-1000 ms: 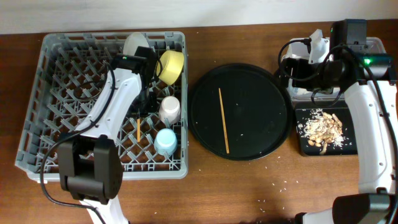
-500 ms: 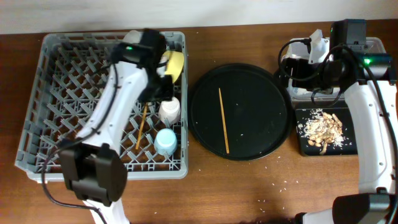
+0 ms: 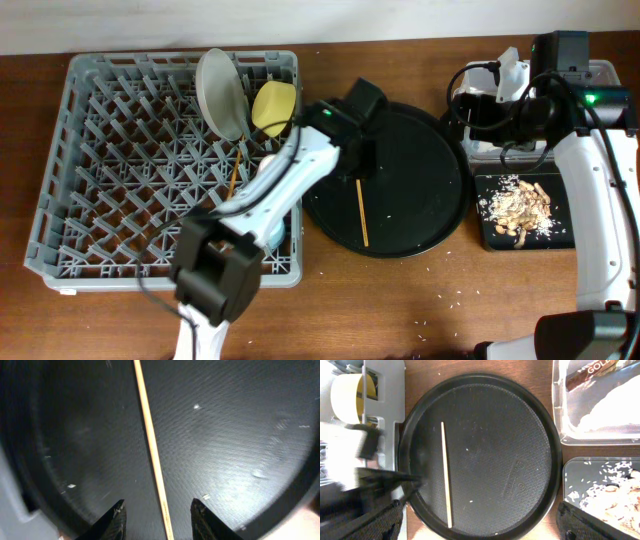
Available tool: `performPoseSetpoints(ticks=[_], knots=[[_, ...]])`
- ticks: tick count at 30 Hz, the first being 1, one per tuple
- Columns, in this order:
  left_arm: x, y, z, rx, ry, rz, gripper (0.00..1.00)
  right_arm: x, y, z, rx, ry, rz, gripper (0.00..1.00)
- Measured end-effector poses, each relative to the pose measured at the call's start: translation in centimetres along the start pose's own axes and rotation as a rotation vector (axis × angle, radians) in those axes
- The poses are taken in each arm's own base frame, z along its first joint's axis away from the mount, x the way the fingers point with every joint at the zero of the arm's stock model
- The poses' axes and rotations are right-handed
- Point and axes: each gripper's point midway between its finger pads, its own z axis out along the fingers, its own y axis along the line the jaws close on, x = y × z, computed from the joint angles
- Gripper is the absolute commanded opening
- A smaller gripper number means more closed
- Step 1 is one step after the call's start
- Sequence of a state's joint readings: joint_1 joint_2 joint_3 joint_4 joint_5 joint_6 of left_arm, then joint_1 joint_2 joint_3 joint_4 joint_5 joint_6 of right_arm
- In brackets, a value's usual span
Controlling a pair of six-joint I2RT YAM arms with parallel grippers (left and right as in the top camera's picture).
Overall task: Sort waste into correct bins and load items into the dishwasher rack
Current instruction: 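Grasp the second wooden chopstick on the black tray with the left gripper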
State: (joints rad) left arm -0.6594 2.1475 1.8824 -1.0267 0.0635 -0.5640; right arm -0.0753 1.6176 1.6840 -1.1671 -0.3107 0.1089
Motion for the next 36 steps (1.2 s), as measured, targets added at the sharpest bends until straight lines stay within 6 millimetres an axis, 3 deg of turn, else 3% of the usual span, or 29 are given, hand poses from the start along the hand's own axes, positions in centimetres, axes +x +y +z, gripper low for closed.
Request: performPoseSetpoints(ticks=[5,11,16,19,23,27,36], knots=[[1.0,0.1,4.1,-0.036,0.055,-0.016,0.41,0.0,0.0,0.0,0.000,0.000,0.000,0.99],[1.3,0.3,5.8,-0.052,0.071,-0.018,0.40,0.0,0.0,0.0,0.000,0.000,0.000,0.98],[2.3,0.7,7.8,-0.080,0.111,-0.017,0.28,0.0,0.0,0.0,0.000,0.000,0.000,0.98],[2.3,0.8,8.1,-0.091,0.109,-0.017,0.28,0.0,0.0,0.0,0.000,0.000,0.000,0.98],[2.4,0.8,8.2,-0.102,0.105,-0.011,0.20,0.0,0.0,0.0,0.000,0.000,0.000,0.98],[2.4,0.9,8.2,-0.108,0.101,-0.014,0.02,0.0,0.0,0.0,0.000,0.000,0.000,0.98],[2.2,0.7,8.2,-0.103,0.100,-0.017,0.00,0.0,0.0,0.0,0.000,0.001,0.000,0.99]])
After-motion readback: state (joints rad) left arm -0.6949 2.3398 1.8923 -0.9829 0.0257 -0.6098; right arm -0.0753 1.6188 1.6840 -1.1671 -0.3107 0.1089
